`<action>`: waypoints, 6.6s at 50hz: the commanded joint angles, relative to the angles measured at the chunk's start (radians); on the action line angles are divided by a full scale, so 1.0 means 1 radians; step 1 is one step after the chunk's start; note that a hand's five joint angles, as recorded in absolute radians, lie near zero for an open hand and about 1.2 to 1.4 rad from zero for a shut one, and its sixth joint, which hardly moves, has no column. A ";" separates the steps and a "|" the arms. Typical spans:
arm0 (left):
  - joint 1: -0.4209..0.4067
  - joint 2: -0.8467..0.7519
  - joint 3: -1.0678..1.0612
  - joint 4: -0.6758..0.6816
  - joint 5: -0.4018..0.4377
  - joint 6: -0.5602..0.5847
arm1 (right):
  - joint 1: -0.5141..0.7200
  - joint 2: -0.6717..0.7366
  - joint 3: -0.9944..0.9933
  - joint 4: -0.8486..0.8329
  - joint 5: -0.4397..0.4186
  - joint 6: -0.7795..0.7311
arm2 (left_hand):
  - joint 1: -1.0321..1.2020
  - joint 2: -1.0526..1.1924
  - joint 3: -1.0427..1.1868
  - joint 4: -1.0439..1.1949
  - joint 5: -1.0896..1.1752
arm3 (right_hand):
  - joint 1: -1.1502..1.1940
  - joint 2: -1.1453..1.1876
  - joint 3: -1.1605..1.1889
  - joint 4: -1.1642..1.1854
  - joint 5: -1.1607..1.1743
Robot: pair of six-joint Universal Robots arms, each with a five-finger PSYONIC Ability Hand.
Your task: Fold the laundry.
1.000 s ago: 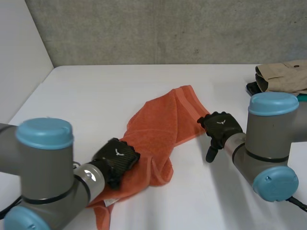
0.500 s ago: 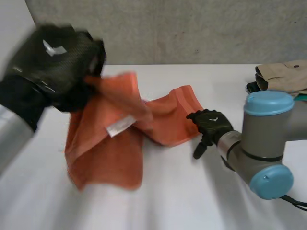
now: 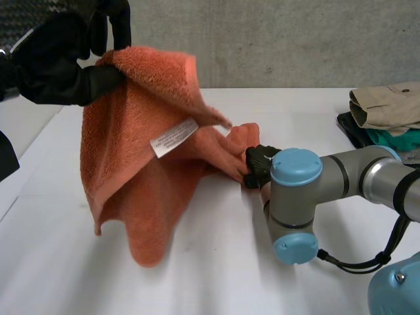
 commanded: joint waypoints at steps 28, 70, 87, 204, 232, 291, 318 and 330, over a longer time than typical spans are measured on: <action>0.294 -0.768 0.036 0.142 0.195 0.314 | -0.445 -0.481 0.007 0.829 -0.589 -0.617 | 0.259 0.200 0.210 0.197 0.257 | 0.297 0.283 0.290 0.287 0.295; 0.490 -0.942 0.018 0.524 0.502 0.791 | -0.369 -0.479 0.493 0.041 -0.528 -0.674 | 0.224 0.166 0.175 0.163 0.222 | 0.297 0.283 0.290 0.287 0.295; 0.457 -0.888 -0.051 0.412 0.439 0.864 | -0.357 -0.496 0.543 0.024 -0.444 -0.578 | -0.554 -0.613 -0.603 -0.615 -0.556 | 0.297 0.283 0.290 0.287 0.295; 0.451 -0.887 -0.049 0.731 0.135 0.544 | -0.395 -0.209 0.192 0.193 -0.395 -0.663 | 0.259 0.200 0.210 0.197 0.257 | 0.048 0.034 0.041 0.037 0.045; 0.480 -0.644 -0.223 0.403 0.083 0.616 | -0.489 -0.419 0.299 0.418 -0.391 -0.663 | 0.259 0.200 0.210 0.197 0.257 | 0.297 0.283 0.290 0.287 0.295; 0.395 -0.741 0.710 0.525 -0.036 0.419 | -0.452 -0.465 -0.294 -0.013 -0.189 -0.591 | 0.259 0.200 0.210 0.197 0.257 | 0.297 0.283 0.290 0.287 0.295; 0.478 -0.902 -0.081 0.626 0.188 0.780 | -0.480 -0.289 0.089 0.441 -0.329 -0.791 | 0.259 0.200 0.210 0.197 0.257 | 0.297 0.283 0.290 0.287 0.295; 0.610 -0.574 -0.405 0.107 0.142 1.112 | -0.624 -0.568 0.325 0.971 -0.327 -1.177 | 0.259 0.200 0.210 0.197 0.257 | 0.297 0.283 0.290 0.287 0.295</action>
